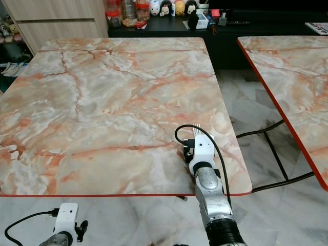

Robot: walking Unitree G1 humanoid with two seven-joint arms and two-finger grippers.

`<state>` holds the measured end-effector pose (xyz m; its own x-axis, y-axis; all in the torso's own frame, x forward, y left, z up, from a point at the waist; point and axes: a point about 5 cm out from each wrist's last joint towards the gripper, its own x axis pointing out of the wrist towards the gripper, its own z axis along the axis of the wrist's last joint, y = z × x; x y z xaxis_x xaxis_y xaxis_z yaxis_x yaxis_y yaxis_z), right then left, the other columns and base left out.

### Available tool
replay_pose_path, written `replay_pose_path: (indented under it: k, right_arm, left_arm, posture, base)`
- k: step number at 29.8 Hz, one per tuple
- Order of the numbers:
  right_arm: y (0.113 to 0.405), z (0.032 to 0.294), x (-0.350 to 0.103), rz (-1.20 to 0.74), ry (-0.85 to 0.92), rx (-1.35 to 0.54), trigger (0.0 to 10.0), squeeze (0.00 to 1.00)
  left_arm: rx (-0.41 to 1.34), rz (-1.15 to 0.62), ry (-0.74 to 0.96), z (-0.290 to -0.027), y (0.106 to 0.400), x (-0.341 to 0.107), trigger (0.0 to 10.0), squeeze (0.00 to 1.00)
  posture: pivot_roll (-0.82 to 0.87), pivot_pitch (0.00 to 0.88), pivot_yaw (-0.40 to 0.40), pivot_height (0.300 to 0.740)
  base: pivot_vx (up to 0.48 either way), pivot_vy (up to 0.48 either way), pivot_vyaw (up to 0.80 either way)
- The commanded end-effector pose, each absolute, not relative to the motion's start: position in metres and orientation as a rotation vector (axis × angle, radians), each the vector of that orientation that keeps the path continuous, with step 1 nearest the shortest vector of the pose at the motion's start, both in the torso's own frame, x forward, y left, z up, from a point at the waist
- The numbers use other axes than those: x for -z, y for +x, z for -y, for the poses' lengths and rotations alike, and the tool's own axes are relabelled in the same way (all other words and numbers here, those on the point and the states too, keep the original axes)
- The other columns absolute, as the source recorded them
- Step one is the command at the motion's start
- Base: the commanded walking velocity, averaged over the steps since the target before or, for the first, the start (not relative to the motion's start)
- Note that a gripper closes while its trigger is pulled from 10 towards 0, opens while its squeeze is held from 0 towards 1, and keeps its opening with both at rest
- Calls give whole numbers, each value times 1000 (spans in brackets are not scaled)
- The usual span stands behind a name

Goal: Setting the table

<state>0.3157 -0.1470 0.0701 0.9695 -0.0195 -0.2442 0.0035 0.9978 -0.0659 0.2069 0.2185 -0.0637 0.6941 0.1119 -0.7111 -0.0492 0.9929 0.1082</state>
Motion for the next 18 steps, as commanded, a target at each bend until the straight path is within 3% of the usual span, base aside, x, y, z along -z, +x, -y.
replay_pose_path:
  k: [1,18]
  right_arm:
    - [314,154,-61,-298,-66,48,0,0]
    - [316,152,-62,-287,-60,39,0,0]
  left_arm:
    - [-96,-810,83,-222,204,65,10000,0]
    - [-97,-809,82,-223,205,64,10000,0]
  posture:
    - [29,151,11,740]
    - [34,150,11,740]
  base:
    - [0,0,0]
    - [0,0,0]
